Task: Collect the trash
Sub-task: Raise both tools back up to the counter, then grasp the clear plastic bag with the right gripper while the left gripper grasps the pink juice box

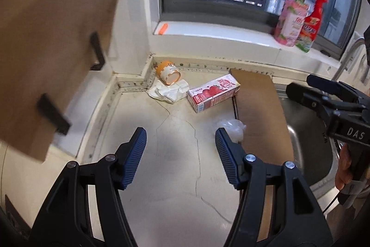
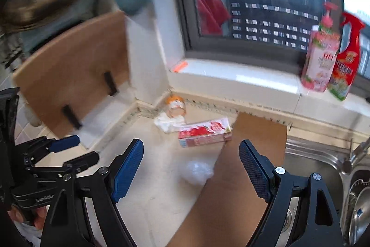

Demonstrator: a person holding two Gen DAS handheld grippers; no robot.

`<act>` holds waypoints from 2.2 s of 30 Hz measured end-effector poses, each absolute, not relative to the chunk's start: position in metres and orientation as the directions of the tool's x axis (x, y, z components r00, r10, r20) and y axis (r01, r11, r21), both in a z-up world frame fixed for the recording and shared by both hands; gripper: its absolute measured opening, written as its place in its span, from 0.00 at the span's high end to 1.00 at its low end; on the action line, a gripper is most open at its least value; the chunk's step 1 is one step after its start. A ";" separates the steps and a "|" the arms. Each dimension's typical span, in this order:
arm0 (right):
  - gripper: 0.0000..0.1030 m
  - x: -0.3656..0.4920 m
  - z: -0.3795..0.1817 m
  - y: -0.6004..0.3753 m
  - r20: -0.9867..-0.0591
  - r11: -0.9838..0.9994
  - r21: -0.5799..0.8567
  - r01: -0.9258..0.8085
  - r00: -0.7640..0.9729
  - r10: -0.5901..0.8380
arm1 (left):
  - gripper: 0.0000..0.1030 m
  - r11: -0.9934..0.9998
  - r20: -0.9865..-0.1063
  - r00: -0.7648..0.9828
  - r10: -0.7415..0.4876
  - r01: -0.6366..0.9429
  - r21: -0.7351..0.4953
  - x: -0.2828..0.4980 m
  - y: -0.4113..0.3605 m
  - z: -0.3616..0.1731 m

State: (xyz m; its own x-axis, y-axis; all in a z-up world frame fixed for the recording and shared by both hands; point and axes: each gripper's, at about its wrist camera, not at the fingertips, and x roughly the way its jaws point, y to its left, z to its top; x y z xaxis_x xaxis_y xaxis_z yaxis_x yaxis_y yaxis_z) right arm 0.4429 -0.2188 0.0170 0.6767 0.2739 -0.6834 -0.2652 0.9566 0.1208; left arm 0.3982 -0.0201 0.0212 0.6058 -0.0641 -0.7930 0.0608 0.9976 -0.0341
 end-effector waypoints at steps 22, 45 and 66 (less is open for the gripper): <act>0.56 0.532 -0.203 -0.184 -0.868 0.865 0.237 -0.442 0.303 0.393 | 0.43 0.975 -0.898 0.433 -0.085 0.221 0.014 0.471 -0.047 -0.083; 0.70 0.550 -0.155 -0.310 -0.717 0.914 0.401 -0.051 0.603 0.349 | 0.43 0.780 -0.945 0.319 -0.069 0.608 0.149 0.583 -0.151 -0.110; 0.70 0.553 -0.190 -0.331 -0.721 0.883 0.470 0.000 0.576 0.384 | 0.50 0.752 -0.976 0.212 -0.041 0.650 0.110 0.650 -0.172 -0.175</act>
State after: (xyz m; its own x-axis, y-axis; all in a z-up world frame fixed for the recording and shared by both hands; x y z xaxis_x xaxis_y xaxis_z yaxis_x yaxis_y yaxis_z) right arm 0.5533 -0.3309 -0.1905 0.5764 0.3838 -0.7214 -0.0002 0.8829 0.4696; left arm 0.6501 -0.1718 -0.1749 0.2120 -0.0407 -0.9764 0.6501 0.7518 0.1098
